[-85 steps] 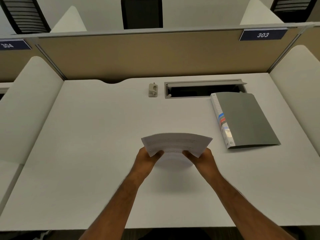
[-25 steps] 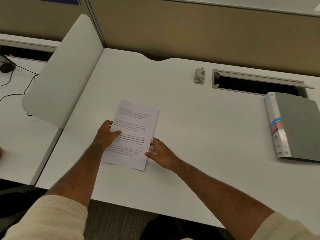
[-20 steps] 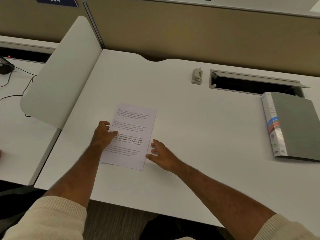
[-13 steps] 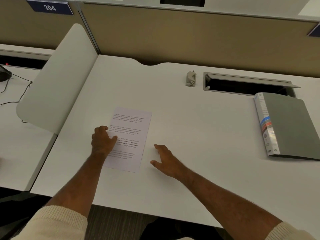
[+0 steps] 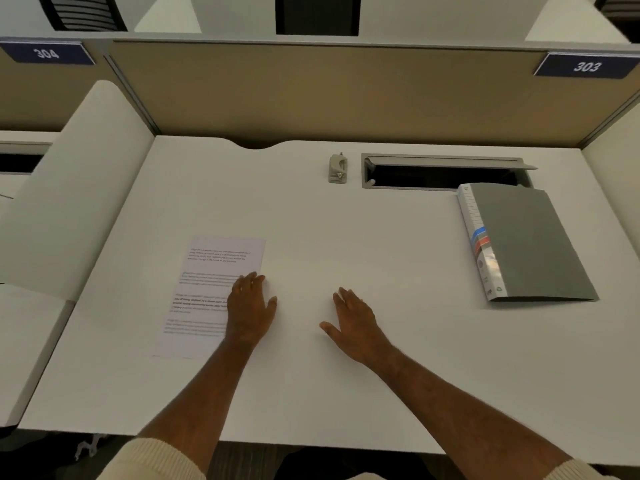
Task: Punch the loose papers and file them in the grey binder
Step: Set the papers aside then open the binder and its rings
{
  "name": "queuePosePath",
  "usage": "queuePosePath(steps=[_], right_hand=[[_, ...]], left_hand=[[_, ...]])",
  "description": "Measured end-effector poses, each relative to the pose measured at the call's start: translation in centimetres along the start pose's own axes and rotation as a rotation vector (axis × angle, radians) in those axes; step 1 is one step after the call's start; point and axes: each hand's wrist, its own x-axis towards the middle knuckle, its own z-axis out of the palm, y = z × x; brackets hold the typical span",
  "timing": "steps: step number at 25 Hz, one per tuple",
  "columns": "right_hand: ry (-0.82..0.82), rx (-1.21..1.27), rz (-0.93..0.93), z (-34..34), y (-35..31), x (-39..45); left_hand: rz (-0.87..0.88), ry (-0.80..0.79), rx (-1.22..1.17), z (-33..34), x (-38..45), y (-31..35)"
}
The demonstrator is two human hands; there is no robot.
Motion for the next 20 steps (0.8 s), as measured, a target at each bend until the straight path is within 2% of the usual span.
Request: queuePosePath(steps=[7, 11, 20], right_hand=[[0.067, 0.015, 0.129, -1.6, 7.5, -2.0], [0.089, -0.041, 0.184, -1.9, 11.5, -3.6], [0.175, 0.011, 0.278, -2.0, 18.3, -7.9]], left_hand=[[0.269, -0.138, 0.064, 3.2, -1.8, 7.8], [0.342, -0.184, 0.070, 4.7, -2.8, 12.0], [0.490, -0.315, 0.106, 8.6, -4.5, 19.8]])
